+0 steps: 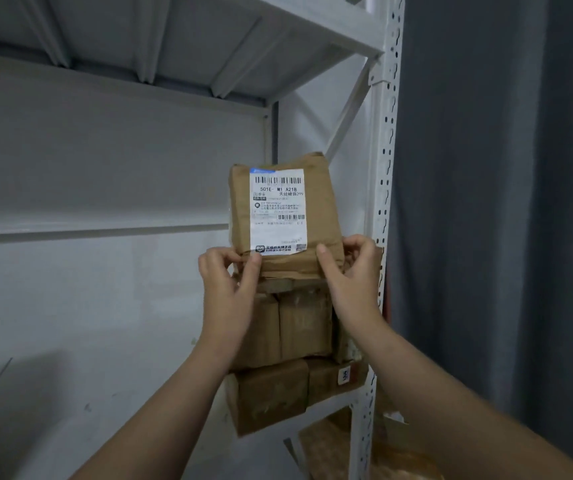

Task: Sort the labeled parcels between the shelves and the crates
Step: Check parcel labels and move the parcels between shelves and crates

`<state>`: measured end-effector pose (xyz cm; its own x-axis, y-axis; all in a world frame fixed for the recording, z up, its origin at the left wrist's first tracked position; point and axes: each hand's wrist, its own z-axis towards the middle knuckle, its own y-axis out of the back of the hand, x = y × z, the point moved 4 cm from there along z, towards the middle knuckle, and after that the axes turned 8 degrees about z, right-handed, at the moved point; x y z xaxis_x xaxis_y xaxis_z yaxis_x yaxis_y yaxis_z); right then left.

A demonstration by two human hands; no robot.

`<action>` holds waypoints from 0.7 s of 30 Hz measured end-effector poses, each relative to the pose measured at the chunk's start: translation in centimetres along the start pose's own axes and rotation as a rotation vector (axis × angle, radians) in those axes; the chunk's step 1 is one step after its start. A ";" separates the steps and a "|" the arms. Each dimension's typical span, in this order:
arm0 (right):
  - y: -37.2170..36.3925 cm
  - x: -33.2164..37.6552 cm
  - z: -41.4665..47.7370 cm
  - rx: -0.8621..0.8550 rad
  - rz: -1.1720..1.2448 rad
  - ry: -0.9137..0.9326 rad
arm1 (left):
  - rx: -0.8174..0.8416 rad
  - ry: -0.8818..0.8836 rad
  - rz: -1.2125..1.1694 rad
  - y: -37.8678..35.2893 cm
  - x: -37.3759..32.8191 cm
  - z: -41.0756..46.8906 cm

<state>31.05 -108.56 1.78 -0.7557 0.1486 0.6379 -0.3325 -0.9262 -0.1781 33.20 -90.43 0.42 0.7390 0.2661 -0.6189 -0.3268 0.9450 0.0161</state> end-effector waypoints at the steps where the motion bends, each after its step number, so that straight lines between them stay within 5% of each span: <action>1: -0.1 0.2 -0.6 0.023 0.043 0.005 | -0.025 0.042 -0.034 0.6 -0.2 -0.2; 21: -9.4 0.4 -11.2 0.321 0.200 -0.012 | -0.126 0.106 0.073 14.4 0.4 -6.6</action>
<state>27.52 -95.90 -4.65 -0.7804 -0.0480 0.6235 0.0156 -0.9982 -0.0574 24.94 -77.97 -4.77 0.6466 0.3053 -0.6991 -0.4532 0.8909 -0.0302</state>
